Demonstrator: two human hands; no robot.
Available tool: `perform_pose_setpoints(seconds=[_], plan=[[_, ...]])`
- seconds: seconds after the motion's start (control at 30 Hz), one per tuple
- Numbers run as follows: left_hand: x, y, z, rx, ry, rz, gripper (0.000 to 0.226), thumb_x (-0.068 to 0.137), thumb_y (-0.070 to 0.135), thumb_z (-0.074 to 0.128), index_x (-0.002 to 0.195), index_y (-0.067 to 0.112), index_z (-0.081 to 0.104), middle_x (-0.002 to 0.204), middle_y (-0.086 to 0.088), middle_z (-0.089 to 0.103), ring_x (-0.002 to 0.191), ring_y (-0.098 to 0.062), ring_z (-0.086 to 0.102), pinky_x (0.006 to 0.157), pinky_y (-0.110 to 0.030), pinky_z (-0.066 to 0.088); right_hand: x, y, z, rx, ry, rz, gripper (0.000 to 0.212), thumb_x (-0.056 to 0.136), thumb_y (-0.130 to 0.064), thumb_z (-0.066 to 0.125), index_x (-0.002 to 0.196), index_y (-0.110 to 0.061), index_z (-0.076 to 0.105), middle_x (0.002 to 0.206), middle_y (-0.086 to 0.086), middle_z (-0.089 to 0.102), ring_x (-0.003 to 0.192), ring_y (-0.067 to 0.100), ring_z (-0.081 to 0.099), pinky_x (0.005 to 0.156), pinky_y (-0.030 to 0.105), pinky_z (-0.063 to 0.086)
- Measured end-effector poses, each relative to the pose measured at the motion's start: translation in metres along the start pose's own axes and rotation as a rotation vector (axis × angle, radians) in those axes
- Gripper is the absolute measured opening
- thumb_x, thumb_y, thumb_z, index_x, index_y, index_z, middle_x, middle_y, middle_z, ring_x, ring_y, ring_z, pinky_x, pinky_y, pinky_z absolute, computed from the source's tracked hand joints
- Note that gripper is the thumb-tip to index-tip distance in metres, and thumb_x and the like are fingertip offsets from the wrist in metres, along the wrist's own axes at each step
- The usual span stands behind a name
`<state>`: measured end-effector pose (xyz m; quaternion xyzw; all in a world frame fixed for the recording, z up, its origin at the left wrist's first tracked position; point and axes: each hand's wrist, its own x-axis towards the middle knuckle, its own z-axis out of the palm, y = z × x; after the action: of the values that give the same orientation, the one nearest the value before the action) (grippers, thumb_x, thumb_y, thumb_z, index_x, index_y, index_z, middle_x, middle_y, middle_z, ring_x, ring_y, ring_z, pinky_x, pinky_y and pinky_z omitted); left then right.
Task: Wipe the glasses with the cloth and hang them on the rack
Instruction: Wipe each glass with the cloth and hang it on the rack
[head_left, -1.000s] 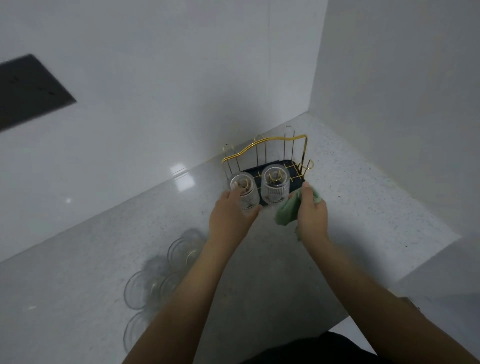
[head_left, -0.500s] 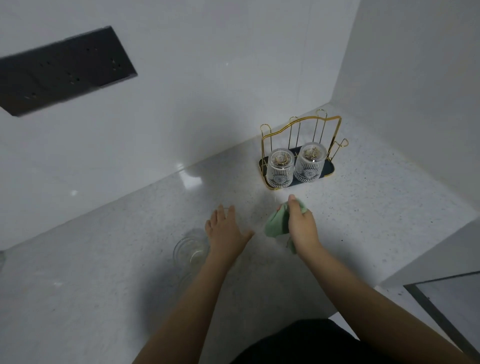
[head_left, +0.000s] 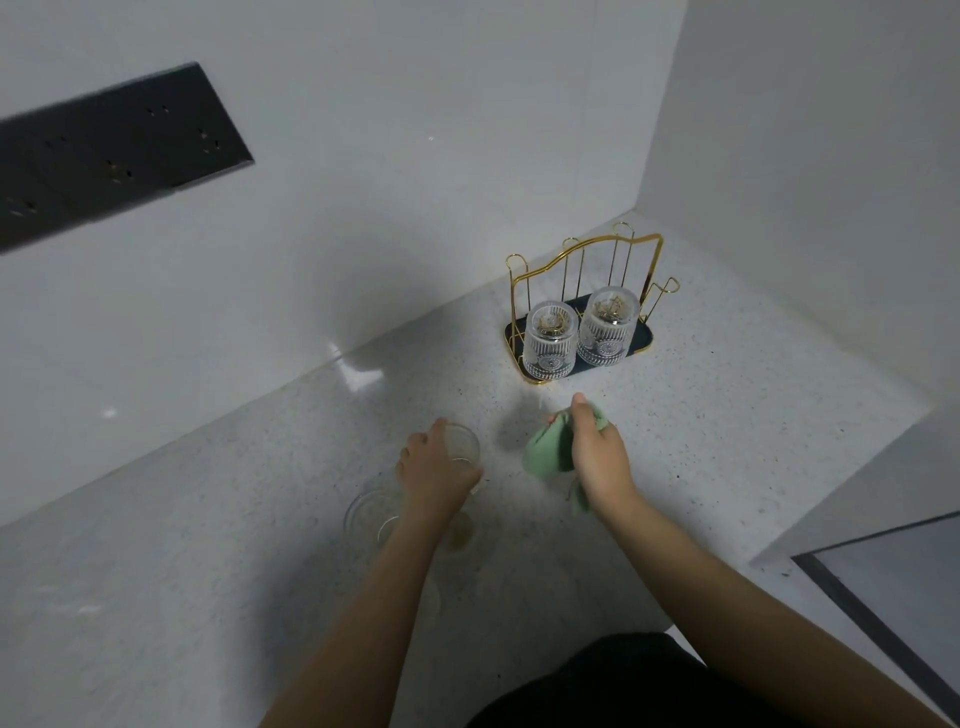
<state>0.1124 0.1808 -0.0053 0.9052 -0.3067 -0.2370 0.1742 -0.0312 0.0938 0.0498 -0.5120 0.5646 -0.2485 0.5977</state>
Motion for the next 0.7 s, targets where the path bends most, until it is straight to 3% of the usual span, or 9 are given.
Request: perform_pose_setpoints(seconds=[0.17, 0.3, 0.4, 0.47, 0.53, 0.57, 0.6, 0.67, 0.7], plan=[[-0.011, 0.015, -0.021, -0.340, 0.113, 0.155, 0.089, 0.072, 0.030, 0.082, 0.148, 0.023, 0.036, 0.131, -0.006, 0.047, 0.123, -0.023, 0.046, 0.105, -0.039, 0.039, -0.002, -0.004, -0.005, 0.053, 0.056, 0.012, 0.041, 0.099, -0.041, 0.029, 0.102, -0.012, 0.057, 0.097, 0.002, 0.052, 0.094, 0.015, 0.047, 0.083, 0.029, 0.032], [-0.028, 0.034, -0.046, -0.694, -0.011, 0.269, 0.088, 0.073, 0.020, 0.085, 0.145, 0.030, 0.034, 0.117, 0.001, 0.053, 0.105, -0.008, 0.055, 0.084, -0.018, 0.043, -0.017, -0.015, -0.005, 0.144, -0.012, -0.142, 0.052, 0.098, -0.047, 0.023, 0.113, -0.016, 0.060, 0.103, -0.002, 0.062, 0.101, 0.012, 0.057, 0.083, 0.023, 0.040], [-0.039, 0.047, -0.051, -1.010, -0.129, 0.231, 0.079, 0.078, 0.014, 0.079, 0.143, 0.027, 0.035, 0.117, -0.006, 0.057, 0.103, -0.010, 0.060, 0.075, -0.015, 0.049, -0.029, -0.021, -0.006, 0.084, -0.185, -0.333, 0.052, 0.093, -0.053, 0.019, 0.116, -0.028, 0.059, 0.112, -0.009, 0.064, 0.107, 0.004, 0.058, 0.092, 0.024, 0.044], [-0.048, 0.057, -0.050, -1.279, -0.191, 0.164, 0.075, 0.076, 0.020, 0.079, 0.140, 0.014, 0.040, 0.115, -0.012, 0.062, 0.097, -0.018, 0.067, 0.073, -0.024, 0.057, -0.035, -0.022, -0.008, 0.038, -0.260, -0.359, 0.051, 0.091, -0.056, 0.019, 0.122, -0.036, 0.055, 0.109, -0.011, 0.065, 0.092, 0.004, 0.063, 0.081, 0.030, 0.049], [-0.056, 0.065, -0.044, -1.377, -0.226, 0.152, 0.083, 0.074, 0.040, 0.079, 0.135, -0.002, 0.044, 0.119, -0.024, 0.063, 0.104, -0.038, 0.067, 0.080, -0.050, 0.059, -0.044, -0.023, -0.009, 0.067, -0.289, -0.356, 0.053, 0.087, -0.061, 0.020, 0.127, -0.042, 0.048, 0.107, -0.007, 0.067, 0.065, 0.008, 0.061, 0.060, 0.030, 0.051], [-0.065, 0.071, -0.044, -1.356, -0.201, 0.153, 0.085, 0.074, 0.051, 0.077, 0.131, -0.005, 0.048, 0.121, -0.027, 0.063, 0.106, -0.041, 0.066, 0.082, -0.053, 0.058, -0.049, -0.023, -0.009, 0.083, -0.278, -0.357, 0.054, 0.085, -0.062, 0.021, 0.131, -0.045, 0.042, 0.118, -0.004, 0.063, 0.071, 0.007, 0.060, 0.062, 0.029, 0.050], [-0.069, 0.075, -0.043, -1.297, -0.147, 0.140, 0.083, 0.075, 0.059, 0.071, 0.127, -0.004, 0.053, 0.120, -0.026, 0.065, 0.104, -0.037, 0.068, 0.081, -0.049, 0.059, -0.053, -0.024, -0.008, 0.091, -0.256, -0.366, 0.055, 0.085, -0.062, 0.020, 0.135, -0.046, 0.037, 0.131, -0.003, 0.055, 0.089, 0.005, 0.058, 0.074, 0.028, 0.050], [-0.078, 0.078, -0.042, -1.190, -0.128, 0.176, 0.073, 0.081, 0.067, 0.055, 0.122, 0.007, 0.058, 0.116, -0.011, 0.069, 0.100, -0.017, 0.071, 0.081, -0.036, 0.059, -0.059, -0.026, -0.007, 0.112, -0.200, -0.399, 0.055, 0.091, -0.053, 0.019, 0.143, -0.038, 0.028, 0.146, -0.005, 0.038, 0.125, 0.004, 0.040, 0.103, 0.027, 0.036], [-0.082, 0.078, -0.039, -1.135, -0.150, 0.222, 0.063, 0.085, 0.066, 0.051, 0.122, 0.015, 0.056, 0.115, 0.001, 0.069, 0.098, -0.003, 0.069, 0.083, -0.028, 0.057, -0.060, -0.028, -0.008, 0.128, -0.182, -0.406, 0.053, 0.093, -0.050, 0.020, 0.144, -0.036, 0.026, 0.149, -0.006, 0.034, 0.132, 0.006, 0.034, 0.110, 0.028, 0.029]])
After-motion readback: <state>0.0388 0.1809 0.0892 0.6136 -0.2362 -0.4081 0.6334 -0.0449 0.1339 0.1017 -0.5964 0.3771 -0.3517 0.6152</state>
